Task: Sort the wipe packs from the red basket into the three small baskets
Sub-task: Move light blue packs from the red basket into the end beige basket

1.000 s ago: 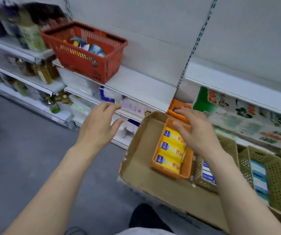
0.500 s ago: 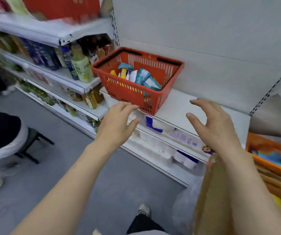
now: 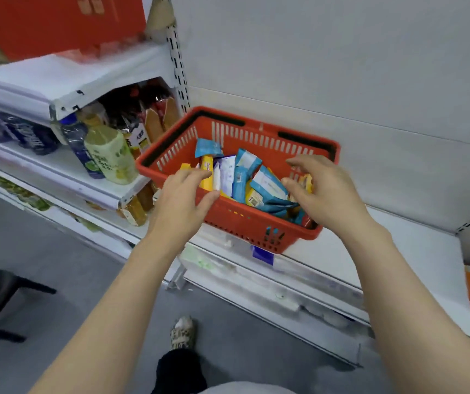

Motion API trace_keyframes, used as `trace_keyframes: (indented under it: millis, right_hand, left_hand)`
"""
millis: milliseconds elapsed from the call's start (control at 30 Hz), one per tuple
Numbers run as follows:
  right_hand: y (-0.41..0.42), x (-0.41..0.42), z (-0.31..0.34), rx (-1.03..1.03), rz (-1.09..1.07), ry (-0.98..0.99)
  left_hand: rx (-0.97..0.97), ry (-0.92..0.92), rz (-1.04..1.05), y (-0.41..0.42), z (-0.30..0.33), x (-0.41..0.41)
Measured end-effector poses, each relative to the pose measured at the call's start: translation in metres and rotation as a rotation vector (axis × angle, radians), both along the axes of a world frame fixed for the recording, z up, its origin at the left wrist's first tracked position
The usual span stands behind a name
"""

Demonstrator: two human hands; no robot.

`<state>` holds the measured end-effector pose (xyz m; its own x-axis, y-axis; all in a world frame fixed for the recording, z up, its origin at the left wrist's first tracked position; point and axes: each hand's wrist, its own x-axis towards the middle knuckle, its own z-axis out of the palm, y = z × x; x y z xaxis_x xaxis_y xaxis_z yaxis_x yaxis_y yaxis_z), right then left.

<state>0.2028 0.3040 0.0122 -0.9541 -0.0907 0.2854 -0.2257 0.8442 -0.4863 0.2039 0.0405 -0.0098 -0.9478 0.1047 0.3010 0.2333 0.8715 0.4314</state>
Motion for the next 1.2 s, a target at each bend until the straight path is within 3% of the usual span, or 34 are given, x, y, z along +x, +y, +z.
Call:
trace_keyframes:
  millis: [167, 367, 500, 667, 767, 867, 1067, 1200]
  right_hand:
    - [-0.038, -0.077, -0.024, 0.041, -0.036, -0.12]
    - [-0.085, -0.171, -0.068, 0.039, -0.078, -0.556]
    - [-0.097, -0.205, -0.099, 0.092, -0.176, -0.707]
    - [-0.091, -0.207, -0.122, -0.178, -0.253, -0.847]
    - [-0.077, -0.202, -0.116, -0.567, -0.305, -0.832]
    - [-0.065, -0.198, -0.101, -0.91, -0.373, -0.694]
    - [-0.061, -0.189, -0.087, -0.961, -0.456, -0.481]
    - [-0.062, -0.184, -0.082, -0.967, -0.537, -0.505]
  left_hand:
    - [0.049, -0.074, -0.126, -0.026, -0.01, -0.098]
    - [0.036, -0.186, -0.234, -0.051, -0.015, -0.203]
    - [0.028, -0.297, -0.307, -0.049, -0.024, -0.25]
    - [-0.032, -0.492, -0.348, -0.041, -0.044, -0.274]
    - [-0.073, -0.586, -0.342, -0.037, -0.052, -0.282]
    - [-0.086, -0.609, -0.337, -0.031, -0.055, -0.286]
    - [-0.149, -0.613, -0.291, -0.02, -0.058, -0.288]
    - [-0.116, -0.586, -0.259, -0.024, -0.057, -0.287]
